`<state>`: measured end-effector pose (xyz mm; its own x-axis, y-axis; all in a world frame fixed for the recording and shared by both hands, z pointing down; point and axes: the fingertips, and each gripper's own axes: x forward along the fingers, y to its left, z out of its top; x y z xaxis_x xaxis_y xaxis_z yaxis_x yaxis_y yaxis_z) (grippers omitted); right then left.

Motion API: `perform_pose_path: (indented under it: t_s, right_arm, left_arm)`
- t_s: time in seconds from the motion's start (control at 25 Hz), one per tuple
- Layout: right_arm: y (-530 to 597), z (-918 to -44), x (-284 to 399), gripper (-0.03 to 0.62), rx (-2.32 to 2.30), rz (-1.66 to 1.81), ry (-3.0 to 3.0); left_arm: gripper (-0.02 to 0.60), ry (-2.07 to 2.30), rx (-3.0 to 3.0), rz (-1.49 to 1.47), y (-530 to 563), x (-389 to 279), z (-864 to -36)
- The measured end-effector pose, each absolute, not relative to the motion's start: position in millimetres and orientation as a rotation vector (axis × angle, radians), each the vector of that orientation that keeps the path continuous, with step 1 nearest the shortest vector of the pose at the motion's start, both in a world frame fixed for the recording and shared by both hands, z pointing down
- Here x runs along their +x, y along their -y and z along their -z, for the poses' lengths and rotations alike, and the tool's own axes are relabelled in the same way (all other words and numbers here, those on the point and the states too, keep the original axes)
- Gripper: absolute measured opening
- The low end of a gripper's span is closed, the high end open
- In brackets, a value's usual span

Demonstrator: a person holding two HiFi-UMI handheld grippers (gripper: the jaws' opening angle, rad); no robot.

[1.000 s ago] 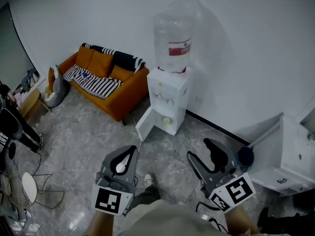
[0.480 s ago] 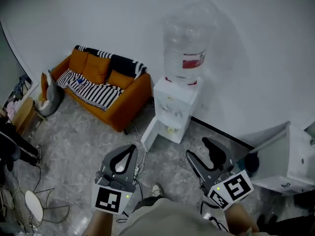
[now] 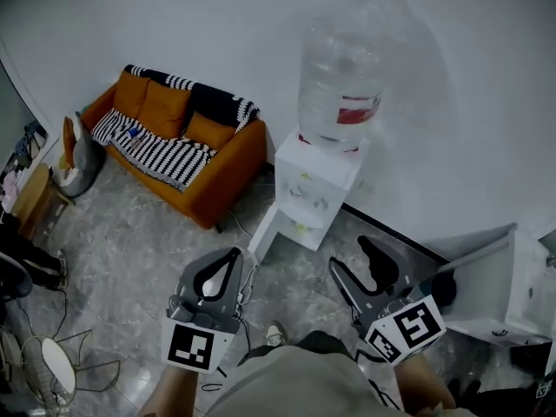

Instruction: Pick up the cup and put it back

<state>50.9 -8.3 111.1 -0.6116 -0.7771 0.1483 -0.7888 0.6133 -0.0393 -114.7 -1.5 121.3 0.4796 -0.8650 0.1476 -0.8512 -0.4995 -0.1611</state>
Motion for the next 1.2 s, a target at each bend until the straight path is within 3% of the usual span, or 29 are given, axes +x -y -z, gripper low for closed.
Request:
perform_pose_path:
  t_s: [0.68, 1.2]
  right_arm:
    - [97, -134, 99, 0.244, 1.222, -0.179, 2.760]
    - [147, -225, 94, 0.243, 1.117, -0.216, 2.769]
  left_arm:
    - [0.002, -1.768, -2.558, 0.367, 77, -76, -140]
    - [0.002, -1.770, -2.542, 0.411, 123, -60, -219]
